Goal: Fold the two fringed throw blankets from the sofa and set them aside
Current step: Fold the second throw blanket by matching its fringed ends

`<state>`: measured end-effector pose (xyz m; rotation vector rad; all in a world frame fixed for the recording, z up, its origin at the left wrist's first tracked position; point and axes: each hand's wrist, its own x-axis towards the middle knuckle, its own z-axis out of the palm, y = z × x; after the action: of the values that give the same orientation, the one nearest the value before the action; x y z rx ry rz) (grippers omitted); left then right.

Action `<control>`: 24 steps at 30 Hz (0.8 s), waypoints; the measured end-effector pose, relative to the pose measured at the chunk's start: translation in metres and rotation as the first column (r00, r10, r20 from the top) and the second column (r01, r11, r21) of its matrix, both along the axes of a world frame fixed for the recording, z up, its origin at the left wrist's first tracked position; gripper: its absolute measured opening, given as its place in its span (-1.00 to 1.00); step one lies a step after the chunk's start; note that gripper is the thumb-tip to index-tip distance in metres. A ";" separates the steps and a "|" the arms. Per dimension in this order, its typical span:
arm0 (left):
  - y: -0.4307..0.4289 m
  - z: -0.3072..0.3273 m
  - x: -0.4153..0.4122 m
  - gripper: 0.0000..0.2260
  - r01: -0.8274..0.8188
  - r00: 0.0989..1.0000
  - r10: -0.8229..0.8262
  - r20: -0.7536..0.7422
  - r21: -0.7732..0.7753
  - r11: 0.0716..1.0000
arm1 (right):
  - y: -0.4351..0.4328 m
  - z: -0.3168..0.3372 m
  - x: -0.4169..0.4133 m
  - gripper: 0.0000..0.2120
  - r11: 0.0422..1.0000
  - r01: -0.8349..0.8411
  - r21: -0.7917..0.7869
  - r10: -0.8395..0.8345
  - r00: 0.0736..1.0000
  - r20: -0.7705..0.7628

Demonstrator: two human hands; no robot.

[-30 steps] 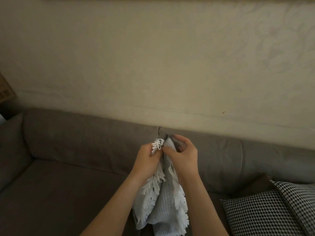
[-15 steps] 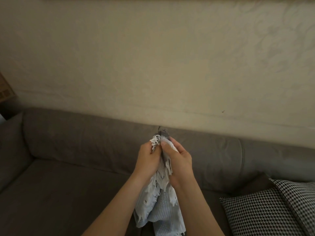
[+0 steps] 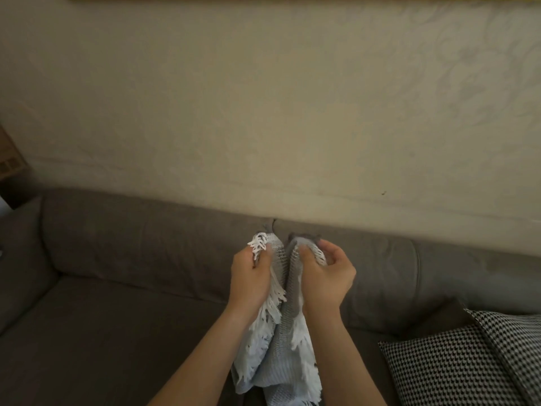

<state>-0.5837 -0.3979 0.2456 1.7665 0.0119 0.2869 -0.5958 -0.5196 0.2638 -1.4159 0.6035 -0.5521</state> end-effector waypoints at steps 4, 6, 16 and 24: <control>-0.005 0.000 -0.001 -0.70 0.105 0.993 -0.110 0.030 0.138 0.985 | 0.009 0.004 -0.004 -0.81 0.984 -0.062 -0.167 0.064 0.998 0.005; -0.008 0.000 -0.005 -0.72 0.144 0.988 -0.152 0.032 0.187 0.972 | 0.011 0.004 -0.005 -0.80 0.969 -0.116 -0.217 0.117 0.993 -0.007; -0.002 0.002 -0.011 -0.79 0.210 0.967 -0.242 0.084 0.282 0.936 | -0.002 0.013 -0.004 -0.78 0.969 -0.204 -0.141 0.202 0.979 -0.028; 0.001 0.000 -0.017 -0.80 0.428 0.902 -0.415 -0.122 0.123 0.895 | 0.000 0.014 -0.014 -0.51 0.925 -0.376 -0.058 0.378 0.926 0.024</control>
<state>-0.6006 -0.3965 0.2459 1.8754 -0.3326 -0.1154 -0.6096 -0.5197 0.2775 -1.5222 0.2762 -0.2849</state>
